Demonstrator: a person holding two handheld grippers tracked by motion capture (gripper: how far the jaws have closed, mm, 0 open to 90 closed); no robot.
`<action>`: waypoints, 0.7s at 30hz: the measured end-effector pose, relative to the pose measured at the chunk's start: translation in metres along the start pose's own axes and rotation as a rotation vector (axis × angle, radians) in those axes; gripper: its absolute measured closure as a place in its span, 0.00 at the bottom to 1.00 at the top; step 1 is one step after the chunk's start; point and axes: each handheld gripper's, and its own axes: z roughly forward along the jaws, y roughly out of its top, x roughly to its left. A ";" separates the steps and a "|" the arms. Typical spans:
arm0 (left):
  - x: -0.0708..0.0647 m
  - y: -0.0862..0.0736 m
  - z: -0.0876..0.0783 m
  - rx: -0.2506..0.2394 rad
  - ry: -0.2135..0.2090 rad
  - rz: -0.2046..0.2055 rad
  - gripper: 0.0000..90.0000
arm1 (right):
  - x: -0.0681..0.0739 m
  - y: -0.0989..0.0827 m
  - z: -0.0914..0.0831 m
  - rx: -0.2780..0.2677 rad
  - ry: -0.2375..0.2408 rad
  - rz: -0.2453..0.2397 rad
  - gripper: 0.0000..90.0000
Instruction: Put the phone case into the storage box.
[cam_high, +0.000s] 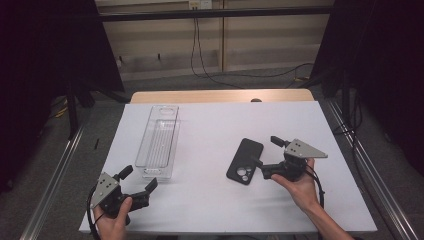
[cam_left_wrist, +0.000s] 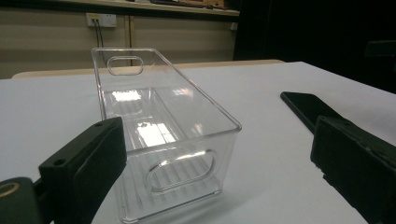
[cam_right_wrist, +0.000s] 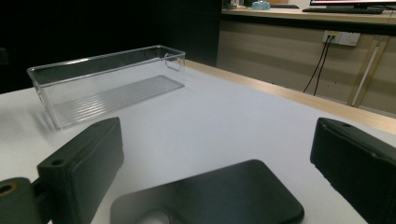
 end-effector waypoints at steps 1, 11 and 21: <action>0.000 0.000 0.000 0.000 0.000 -0.002 0.04 | -0.001 0.003 0.003 -0.004 0.000 -0.001 0.03; -0.003 0.000 -0.001 -0.004 -0.013 0.000 0.04 | -0.004 0.008 0.027 0.008 0.021 -0.005 0.09; -0.001 0.000 -0.001 -0.004 -0.007 -0.004 0.04 | -0.014 0.017 0.045 0.004 0.014 -0.001 0.14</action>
